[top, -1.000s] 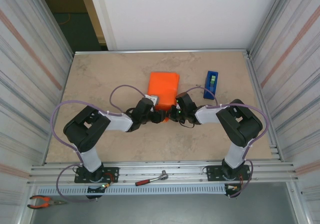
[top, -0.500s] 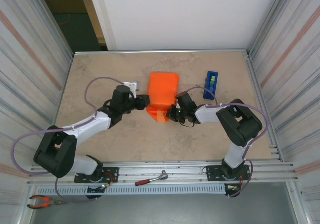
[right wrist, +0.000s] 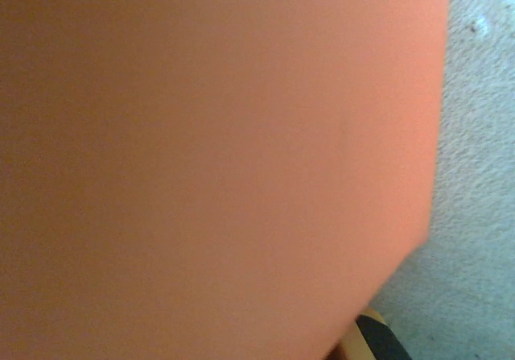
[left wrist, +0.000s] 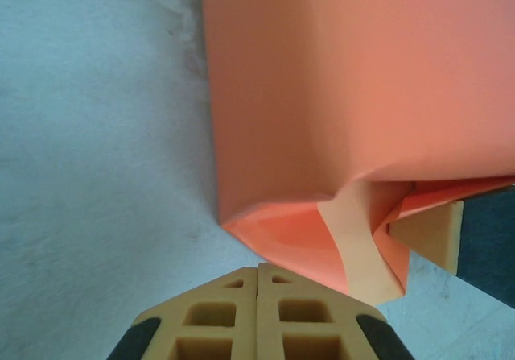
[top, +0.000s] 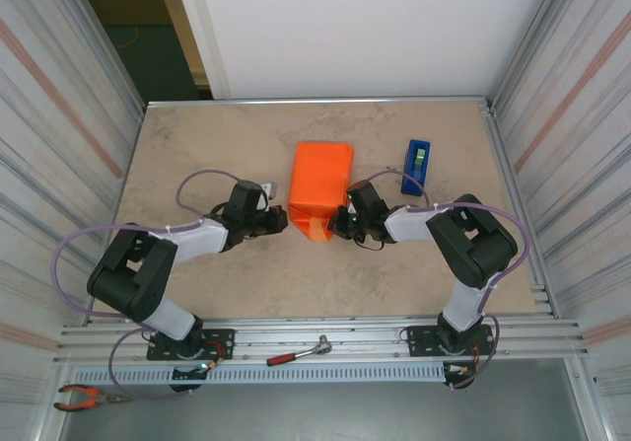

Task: Wrap the gift box in paper

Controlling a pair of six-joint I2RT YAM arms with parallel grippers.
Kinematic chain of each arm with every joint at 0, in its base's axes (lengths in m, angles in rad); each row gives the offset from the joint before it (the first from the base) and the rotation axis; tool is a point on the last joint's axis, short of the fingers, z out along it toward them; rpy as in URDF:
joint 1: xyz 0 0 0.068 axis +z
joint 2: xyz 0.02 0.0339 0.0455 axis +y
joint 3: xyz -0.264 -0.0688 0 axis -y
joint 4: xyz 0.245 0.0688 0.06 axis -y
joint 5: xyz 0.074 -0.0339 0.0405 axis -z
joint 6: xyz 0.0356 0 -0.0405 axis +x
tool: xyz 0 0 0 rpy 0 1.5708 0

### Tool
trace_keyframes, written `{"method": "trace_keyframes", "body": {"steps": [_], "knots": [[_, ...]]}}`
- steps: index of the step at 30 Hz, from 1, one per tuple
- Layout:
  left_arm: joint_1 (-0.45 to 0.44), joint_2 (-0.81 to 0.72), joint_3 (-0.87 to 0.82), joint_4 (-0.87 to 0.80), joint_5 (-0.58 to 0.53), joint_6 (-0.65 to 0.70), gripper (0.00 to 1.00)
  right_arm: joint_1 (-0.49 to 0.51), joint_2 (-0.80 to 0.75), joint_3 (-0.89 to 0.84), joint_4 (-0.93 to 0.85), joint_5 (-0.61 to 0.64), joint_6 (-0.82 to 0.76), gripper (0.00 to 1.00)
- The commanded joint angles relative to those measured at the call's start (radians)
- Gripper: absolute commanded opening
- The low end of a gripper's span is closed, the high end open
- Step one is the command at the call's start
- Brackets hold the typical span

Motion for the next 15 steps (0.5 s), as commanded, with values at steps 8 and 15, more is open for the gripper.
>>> {"method": "trace_keyframes", "body": {"steps": [8,15], "knots": [[-0.069,0.131,0.061,0.089,-0.031,-0.006,0.00,-0.001,0.059,-0.023,-0.106,0.029,-0.026,0.00],[-0.124,0.191,0.090,0.095,-0.063,-0.013,0.00,-0.002,0.048,-0.022,-0.113,0.029,-0.030,0.00]]}}
